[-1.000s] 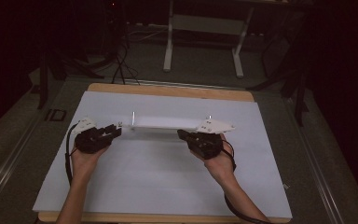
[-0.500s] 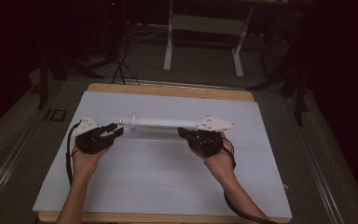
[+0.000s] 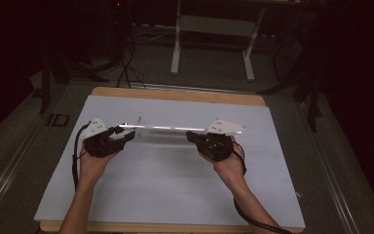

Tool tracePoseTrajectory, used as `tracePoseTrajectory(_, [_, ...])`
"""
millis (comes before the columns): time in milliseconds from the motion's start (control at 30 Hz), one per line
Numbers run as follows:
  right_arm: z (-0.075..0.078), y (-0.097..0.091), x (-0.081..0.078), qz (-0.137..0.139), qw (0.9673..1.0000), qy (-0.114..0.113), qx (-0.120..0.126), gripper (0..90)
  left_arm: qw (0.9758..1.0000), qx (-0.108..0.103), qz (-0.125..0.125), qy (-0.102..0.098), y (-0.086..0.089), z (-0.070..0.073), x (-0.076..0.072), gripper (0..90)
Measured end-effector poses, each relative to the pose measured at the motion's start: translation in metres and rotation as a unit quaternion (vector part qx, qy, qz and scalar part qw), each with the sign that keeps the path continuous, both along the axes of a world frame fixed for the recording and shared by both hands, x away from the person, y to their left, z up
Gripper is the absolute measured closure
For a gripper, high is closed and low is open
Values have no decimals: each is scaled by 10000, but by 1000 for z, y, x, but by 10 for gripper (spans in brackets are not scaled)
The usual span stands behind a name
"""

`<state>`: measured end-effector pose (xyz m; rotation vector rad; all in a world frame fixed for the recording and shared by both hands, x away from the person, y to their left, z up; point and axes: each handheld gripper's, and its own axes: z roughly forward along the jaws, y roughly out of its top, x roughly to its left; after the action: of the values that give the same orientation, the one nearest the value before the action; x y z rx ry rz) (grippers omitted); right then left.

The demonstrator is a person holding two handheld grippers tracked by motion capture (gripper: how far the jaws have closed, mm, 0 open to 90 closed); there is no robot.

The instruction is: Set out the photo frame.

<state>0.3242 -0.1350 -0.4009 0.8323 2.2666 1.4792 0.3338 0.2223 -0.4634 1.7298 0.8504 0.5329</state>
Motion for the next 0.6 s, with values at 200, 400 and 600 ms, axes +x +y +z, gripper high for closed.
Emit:
tracePoseTrajectory(200, [2, -3, 3, -41, 10000, -7, 22, 900, 9999, 104, -41, -127, -3, 4, 2, 522])
tracePoseTrajectory(400, [5, -6, 7, -124, 9999, -24, 37, 900, 9997, 124, -69, -200, -4, 7, 7, 537])
tracePoseTrajectory(600, [8, -8, 12, -192, 9998, -50, 44, 900, 9996, 148, -11, -220, -5, 10, 10, 551])
